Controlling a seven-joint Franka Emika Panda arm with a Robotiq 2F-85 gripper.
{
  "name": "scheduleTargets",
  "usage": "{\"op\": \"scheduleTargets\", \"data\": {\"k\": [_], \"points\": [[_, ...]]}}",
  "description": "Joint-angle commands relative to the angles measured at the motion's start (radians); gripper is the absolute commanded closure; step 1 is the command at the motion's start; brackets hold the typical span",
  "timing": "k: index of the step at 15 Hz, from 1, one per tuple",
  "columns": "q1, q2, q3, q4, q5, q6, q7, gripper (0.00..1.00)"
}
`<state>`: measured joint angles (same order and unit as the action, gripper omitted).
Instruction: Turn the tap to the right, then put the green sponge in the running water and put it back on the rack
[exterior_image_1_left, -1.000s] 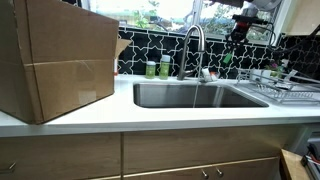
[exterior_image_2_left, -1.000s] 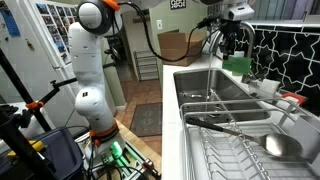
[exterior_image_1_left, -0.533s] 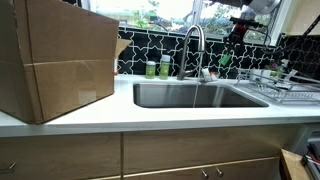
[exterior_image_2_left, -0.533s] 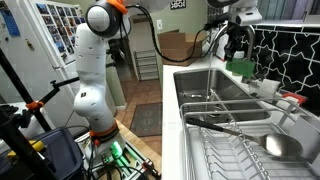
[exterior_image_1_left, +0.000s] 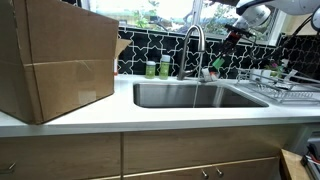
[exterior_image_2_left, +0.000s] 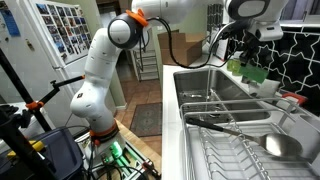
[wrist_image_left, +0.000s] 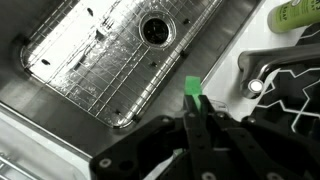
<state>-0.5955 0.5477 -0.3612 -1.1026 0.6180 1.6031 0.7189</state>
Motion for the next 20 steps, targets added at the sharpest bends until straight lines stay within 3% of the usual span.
{"op": "scheduleTargets", "data": {"k": [1,9,18,19,20], "points": [[-0.066,0.125,0.028,0.180,0.066,-0.047,-0.006,0.98],[-0.124,0.279,0.061,0.362,0.078,-0.099,0.004,0.98],[-0.145,0.375,0.071,0.481,0.064,-0.138,0.014,0.98],[-0.165,0.353,0.140,0.449,0.005,-0.113,0.018,0.90],[-0.168,0.357,0.150,0.455,-0.004,-0.113,0.022,0.67]]}}
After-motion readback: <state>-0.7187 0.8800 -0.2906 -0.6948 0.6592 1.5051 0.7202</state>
